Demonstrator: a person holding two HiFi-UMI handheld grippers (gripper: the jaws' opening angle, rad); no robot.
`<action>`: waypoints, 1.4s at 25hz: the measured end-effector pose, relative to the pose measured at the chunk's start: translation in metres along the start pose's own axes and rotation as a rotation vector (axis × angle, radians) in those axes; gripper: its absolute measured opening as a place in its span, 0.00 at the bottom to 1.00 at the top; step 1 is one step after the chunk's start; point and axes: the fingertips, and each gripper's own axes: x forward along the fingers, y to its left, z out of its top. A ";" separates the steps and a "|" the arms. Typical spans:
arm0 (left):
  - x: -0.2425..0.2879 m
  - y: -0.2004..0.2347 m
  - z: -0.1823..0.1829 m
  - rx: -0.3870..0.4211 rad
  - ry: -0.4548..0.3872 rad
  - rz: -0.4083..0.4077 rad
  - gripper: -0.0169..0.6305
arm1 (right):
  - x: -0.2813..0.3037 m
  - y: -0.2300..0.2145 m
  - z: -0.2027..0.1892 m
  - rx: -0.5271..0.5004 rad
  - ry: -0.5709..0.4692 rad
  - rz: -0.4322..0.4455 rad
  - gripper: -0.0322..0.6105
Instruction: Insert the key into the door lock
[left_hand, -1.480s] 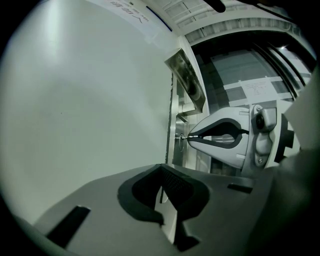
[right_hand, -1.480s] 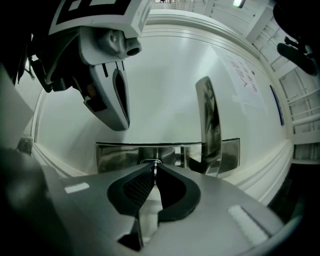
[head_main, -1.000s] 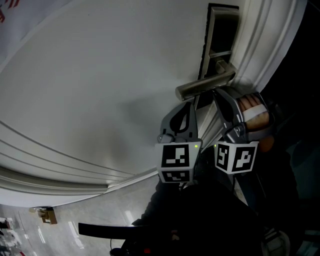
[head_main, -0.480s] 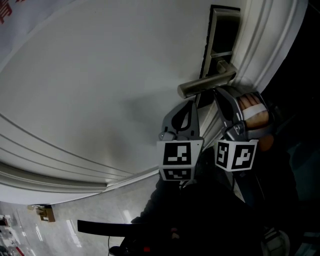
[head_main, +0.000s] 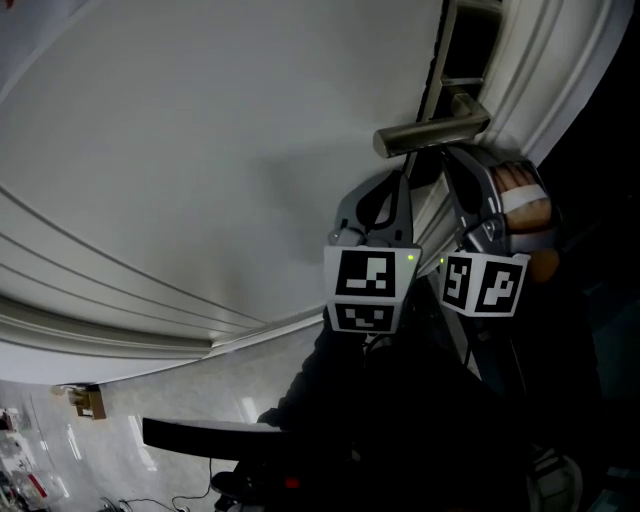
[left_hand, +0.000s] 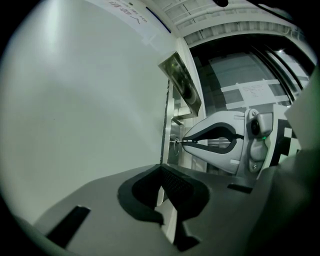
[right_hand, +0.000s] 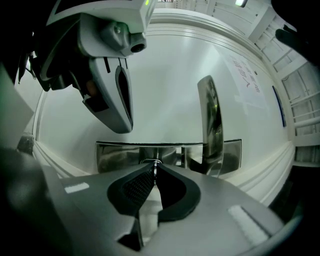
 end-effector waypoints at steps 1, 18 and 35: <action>0.000 0.000 0.000 -0.002 0.000 -0.001 0.03 | 0.000 0.000 0.000 -0.001 0.001 -0.001 0.07; -0.010 0.006 -0.002 -0.009 0.005 0.014 0.03 | 0.002 0.001 0.002 0.085 -0.010 -0.004 0.07; -0.029 0.026 -0.024 -0.021 0.052 0.106 0.03 | -0.045 0.004 0.002 1.065 -0.229 -0.038 0.05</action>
